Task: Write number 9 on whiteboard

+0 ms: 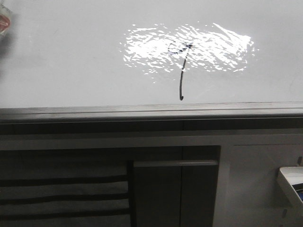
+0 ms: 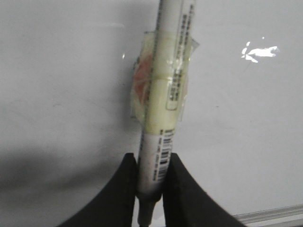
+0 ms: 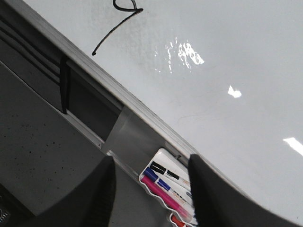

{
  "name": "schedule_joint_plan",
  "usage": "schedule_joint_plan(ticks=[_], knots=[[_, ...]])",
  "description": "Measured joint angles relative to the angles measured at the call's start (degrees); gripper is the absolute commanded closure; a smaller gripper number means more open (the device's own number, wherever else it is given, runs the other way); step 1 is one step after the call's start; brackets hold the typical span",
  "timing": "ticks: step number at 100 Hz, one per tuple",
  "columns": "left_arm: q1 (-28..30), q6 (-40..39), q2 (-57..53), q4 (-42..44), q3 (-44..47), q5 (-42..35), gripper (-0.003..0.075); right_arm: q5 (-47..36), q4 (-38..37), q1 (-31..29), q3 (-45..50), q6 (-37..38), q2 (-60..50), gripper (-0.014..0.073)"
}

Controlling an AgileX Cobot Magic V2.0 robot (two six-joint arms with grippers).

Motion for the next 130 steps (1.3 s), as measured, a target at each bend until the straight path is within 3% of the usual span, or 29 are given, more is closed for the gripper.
schedule_joint_plan(ticks=[57, 66, 83, 90, 107, 130], knots=[[0.0, -0.18, 3.94, -3.07, 0.0, -0.47, 0.0732, -1.34, 0.0, 0.0, 0.34, 0.25, 0.0, 0.0282], [0.0, -0.27, 4.22, -3.07, 0.0, -0.47, 0.0659, -1.37, 0.0, 0.0, 0.34, 0.25, 0.0, 0.0282], [0.0, -0.27, 4.31, -3.07, 0.0, -0.47, 0.0374, -1.37, 0.0, 0.0, 0.34, 0.25, 0.0, 0.0282], [0.0, -0.27, 4.31, -3.07, 0.0, -0.47, 0.0308, -1.37, 0.0, 0.0, 0.34, 0.25, 0.0, 0.0282], [0.0, 0.16, 3.63, -2.22, -1.12, 1.85, 0.0302, -0.77, 0.0, 0.0, 0.34, 2.91, 0.0, 0.0282], [0.0, 5.26, -7.86, 0.57, -2.92, 11.21, 0.0302, 2.26, 0.4, 0.0, 0.55, 19.2, -2.79, 0.0282]])
